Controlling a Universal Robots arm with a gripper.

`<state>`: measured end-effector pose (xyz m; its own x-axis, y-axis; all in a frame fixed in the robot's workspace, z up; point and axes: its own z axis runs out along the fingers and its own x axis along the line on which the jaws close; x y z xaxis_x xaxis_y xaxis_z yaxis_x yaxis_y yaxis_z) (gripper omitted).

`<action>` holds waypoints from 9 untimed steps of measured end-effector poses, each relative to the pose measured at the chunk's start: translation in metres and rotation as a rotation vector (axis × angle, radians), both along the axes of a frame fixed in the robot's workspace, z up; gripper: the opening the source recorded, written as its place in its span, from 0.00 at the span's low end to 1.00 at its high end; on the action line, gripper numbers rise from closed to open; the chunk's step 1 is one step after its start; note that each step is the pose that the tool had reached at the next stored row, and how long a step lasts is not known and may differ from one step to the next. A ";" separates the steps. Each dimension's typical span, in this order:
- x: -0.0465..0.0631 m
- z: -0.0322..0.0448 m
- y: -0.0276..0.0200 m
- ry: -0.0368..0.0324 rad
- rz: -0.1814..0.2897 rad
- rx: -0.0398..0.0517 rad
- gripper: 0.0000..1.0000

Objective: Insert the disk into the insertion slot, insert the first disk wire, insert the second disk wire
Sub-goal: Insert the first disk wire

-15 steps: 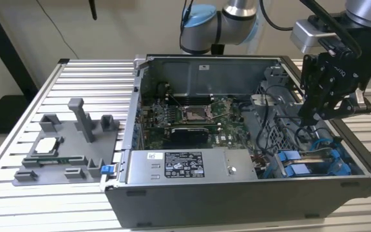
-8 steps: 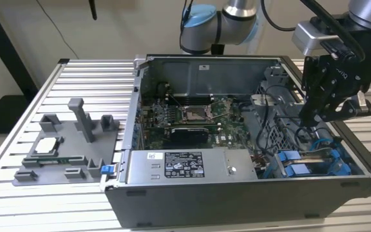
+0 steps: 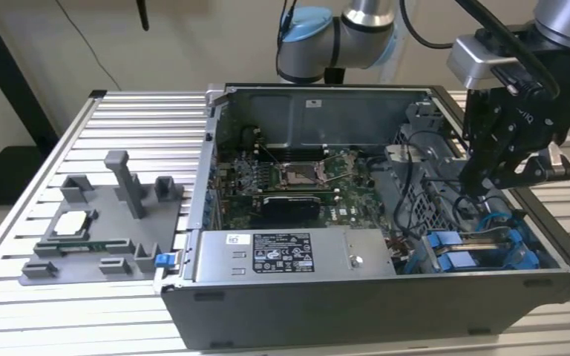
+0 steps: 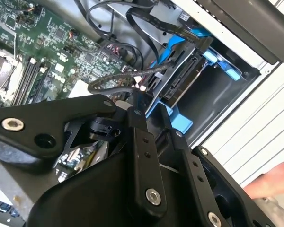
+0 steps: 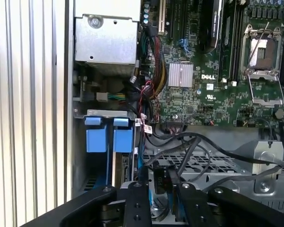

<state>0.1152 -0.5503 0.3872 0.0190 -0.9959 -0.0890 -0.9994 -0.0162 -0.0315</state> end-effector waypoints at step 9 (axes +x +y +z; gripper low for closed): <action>-0.001 -0.0019 0.0000 -0.0159 0.000 0.0167 0.00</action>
<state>0.1146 -0.5503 0.3853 0.0206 -0.9942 -0.1052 -0.9987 -0.0156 -0.0476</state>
